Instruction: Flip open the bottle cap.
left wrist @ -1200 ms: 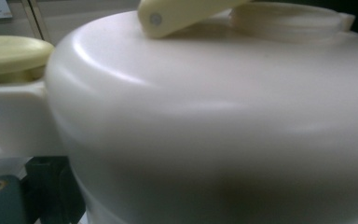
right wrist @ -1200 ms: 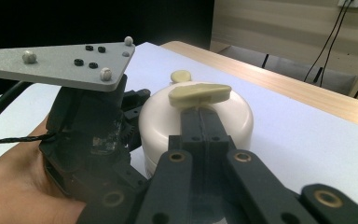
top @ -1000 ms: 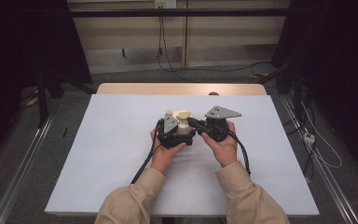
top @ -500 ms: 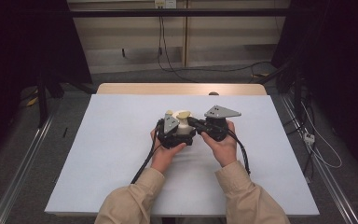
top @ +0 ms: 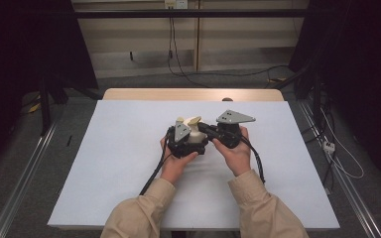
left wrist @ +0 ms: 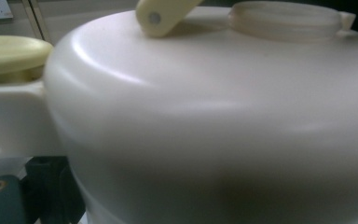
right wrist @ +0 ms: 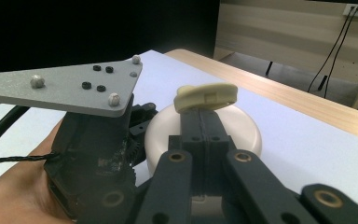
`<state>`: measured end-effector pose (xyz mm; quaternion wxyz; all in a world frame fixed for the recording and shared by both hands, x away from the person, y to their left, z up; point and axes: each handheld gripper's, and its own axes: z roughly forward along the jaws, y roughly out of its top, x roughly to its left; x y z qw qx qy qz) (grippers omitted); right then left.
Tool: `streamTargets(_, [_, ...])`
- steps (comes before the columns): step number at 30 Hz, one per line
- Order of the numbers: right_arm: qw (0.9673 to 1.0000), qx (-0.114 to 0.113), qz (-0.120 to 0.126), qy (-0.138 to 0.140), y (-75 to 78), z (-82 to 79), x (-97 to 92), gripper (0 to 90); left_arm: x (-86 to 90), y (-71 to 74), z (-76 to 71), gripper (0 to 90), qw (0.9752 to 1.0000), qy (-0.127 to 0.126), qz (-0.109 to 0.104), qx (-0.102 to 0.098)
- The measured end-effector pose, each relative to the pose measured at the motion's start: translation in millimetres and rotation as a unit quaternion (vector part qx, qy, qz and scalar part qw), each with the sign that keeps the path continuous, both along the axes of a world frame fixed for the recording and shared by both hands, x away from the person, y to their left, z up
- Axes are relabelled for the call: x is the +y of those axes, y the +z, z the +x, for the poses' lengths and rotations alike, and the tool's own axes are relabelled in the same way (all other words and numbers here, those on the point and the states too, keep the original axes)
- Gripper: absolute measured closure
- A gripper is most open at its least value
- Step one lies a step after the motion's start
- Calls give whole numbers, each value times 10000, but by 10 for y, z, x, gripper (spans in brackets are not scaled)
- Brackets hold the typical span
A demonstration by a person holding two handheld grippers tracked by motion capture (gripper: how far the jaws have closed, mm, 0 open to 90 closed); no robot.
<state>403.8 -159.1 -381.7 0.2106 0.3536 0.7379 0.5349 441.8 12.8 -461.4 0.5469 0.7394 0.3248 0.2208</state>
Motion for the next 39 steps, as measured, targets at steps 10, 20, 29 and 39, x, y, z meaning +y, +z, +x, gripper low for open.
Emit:
streamTargets(10, [10000, -23, 5, -28, 8, 17, -2, 900, -1, 0, 1, 50, 10000, 0, 12, -11])
streamTargets(20, [10000, -61, 10, -15, 20, 42, 21, 900, 0, 1, 1, 50, 10000, -2, 27, -19])
streamTargets(29, [10000, -40, 26, 21, 25, 71, 46, 900, 2, 2, 1, 50, 10000, -5, 53, -31])
streamTargets(39, [10000, -61, 32, 15, 24, 95, 61, 900, -2, 0, 1, 50, 10000, 2, 21, -9])
